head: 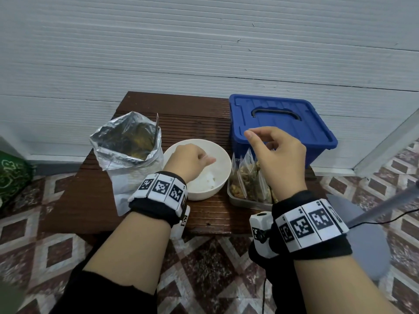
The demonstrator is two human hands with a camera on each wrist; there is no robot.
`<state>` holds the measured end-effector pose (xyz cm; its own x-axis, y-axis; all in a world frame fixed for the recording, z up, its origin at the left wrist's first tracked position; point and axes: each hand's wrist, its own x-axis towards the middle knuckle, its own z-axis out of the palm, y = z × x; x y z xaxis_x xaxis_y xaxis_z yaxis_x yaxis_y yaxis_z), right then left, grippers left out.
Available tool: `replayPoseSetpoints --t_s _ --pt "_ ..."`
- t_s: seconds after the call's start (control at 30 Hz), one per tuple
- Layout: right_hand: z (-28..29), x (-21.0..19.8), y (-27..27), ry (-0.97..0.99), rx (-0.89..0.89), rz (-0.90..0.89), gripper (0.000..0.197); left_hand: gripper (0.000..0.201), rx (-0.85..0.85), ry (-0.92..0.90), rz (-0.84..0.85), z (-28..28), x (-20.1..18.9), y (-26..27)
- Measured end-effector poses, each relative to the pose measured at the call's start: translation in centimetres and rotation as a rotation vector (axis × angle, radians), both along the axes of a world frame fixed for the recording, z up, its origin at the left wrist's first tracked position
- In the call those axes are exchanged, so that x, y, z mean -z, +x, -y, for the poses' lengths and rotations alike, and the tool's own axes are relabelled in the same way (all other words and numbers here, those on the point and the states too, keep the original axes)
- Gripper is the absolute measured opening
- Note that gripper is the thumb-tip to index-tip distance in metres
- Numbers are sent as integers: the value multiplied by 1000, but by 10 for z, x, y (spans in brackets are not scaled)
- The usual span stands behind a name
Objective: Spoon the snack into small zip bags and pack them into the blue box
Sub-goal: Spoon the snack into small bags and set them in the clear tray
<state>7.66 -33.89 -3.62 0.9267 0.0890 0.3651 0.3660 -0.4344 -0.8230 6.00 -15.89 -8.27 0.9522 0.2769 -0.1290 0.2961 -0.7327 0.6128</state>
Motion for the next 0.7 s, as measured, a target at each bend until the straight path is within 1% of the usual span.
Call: replayPoseSetpoints --t_s 0.07,0.17,0.3,0.43,0.5,0.6,0.7 --pt "-1 0 0 -50 -16 -7 7 43 -21 -91 75 1 -9 -2" --pt "-3 -1 -1 -142 -49 -21 12 38 14 -258 173 4 -23 -9" --pt "-7 -1 -2 -193 -98 -53 22 36 72 -452 201 10 -36 -19" --pt "-11 0 -6 -206 -170 -61 22 31 25 -675 231 13 -39 -22" --pt "-13 -1 -8 -187 -218 -80 19 32 12 -734 228 15 -39 -21" --pt "-16 -3 -10 -128 -294 -131 16 39 17 -762 211 18 -38 -20" --pt "-19 -5 -13 -63 -301 -186 12 36 23 -764 218 22 -39 -22"
